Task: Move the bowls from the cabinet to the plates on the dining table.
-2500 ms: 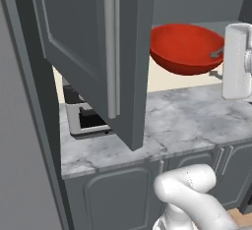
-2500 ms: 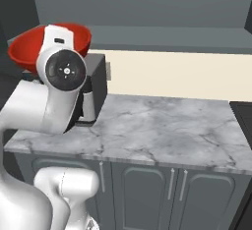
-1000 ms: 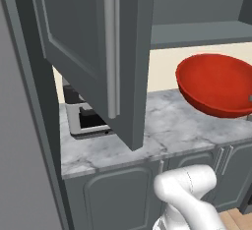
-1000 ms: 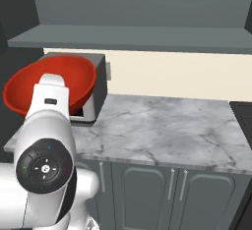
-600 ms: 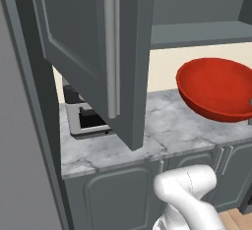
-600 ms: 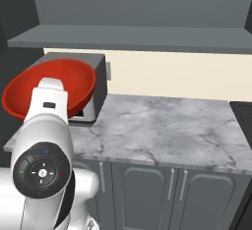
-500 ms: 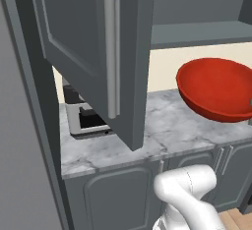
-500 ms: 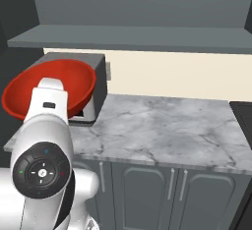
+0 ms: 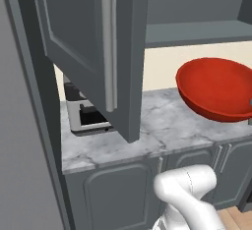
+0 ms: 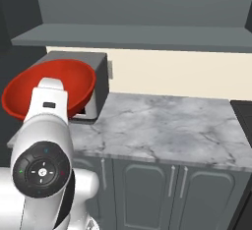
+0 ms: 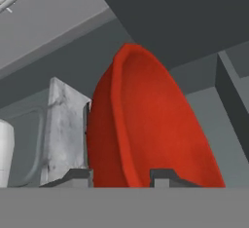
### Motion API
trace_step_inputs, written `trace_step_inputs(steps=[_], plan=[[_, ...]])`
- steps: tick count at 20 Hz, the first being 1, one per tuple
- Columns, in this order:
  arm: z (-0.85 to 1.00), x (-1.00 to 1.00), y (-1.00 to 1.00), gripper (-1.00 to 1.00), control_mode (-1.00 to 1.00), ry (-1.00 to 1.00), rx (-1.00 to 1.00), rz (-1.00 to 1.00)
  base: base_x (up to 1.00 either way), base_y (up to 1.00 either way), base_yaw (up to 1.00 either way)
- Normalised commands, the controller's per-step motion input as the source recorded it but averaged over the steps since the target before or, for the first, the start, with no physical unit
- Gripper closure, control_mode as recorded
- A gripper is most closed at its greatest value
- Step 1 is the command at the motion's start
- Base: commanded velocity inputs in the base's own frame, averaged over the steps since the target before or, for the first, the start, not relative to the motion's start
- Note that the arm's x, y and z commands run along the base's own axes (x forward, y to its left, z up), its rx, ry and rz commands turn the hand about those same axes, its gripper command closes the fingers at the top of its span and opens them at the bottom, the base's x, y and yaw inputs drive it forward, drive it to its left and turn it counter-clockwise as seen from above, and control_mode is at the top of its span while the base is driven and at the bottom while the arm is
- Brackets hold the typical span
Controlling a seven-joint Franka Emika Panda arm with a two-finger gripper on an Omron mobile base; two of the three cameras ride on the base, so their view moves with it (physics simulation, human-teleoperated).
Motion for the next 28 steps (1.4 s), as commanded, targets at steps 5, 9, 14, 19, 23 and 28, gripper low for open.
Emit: trace_step_inputs(steps=[5,9,14,19,23,28], plan=[[0.00,0.00,0.00,1.00,1.00,0.00,0.00,0.00,-0.45,-0.17,0.08],[0.00,0.00,0.00,1.00,1.00,0.00,0.00,0.00,-0.41,-0.15,0.11],[0.00,0.00,0.00,1.00,1.00,0.00,0.00,0.00,-0.38,-0.19,0.14],[0.00,0.00,0.00,1.00,1.00,0.00,0.00,0.00,-0.29,-0.30,0.17],[0.00,0.00,0.00,1.00,1.00,0.00,0.00,0.00,-0.14,-0.44,0.21],[0.00,0.00,0.00,1.00,1.00,0.00,0.00,0.00,-0.07,-0.47,0.22]])
